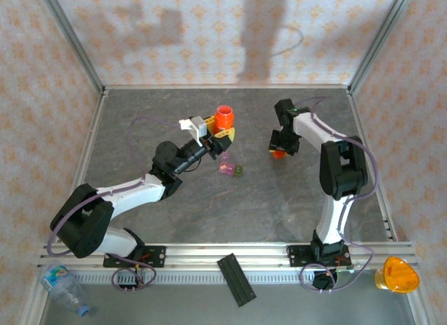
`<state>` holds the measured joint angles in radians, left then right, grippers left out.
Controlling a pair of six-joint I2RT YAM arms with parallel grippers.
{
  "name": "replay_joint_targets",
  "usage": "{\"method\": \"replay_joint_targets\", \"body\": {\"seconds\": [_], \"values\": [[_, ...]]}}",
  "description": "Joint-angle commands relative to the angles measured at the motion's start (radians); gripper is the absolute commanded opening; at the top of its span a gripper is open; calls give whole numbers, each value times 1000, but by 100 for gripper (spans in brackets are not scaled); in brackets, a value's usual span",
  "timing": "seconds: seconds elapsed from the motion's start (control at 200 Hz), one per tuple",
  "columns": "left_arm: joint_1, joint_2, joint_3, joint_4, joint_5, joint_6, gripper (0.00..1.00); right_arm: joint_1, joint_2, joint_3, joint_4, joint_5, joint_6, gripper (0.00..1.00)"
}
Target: Sort the pills into containers
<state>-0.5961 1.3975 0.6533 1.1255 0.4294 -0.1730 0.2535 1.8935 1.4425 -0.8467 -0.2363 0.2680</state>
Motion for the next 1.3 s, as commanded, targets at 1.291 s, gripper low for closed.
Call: {"method": "replay_joint_targets", "body": {"seconds": [1.291], "values": [[-30, 245, -22, 111, 43, 239, 0, 155, -185, 664, -562, -343, -266, 40]]}}
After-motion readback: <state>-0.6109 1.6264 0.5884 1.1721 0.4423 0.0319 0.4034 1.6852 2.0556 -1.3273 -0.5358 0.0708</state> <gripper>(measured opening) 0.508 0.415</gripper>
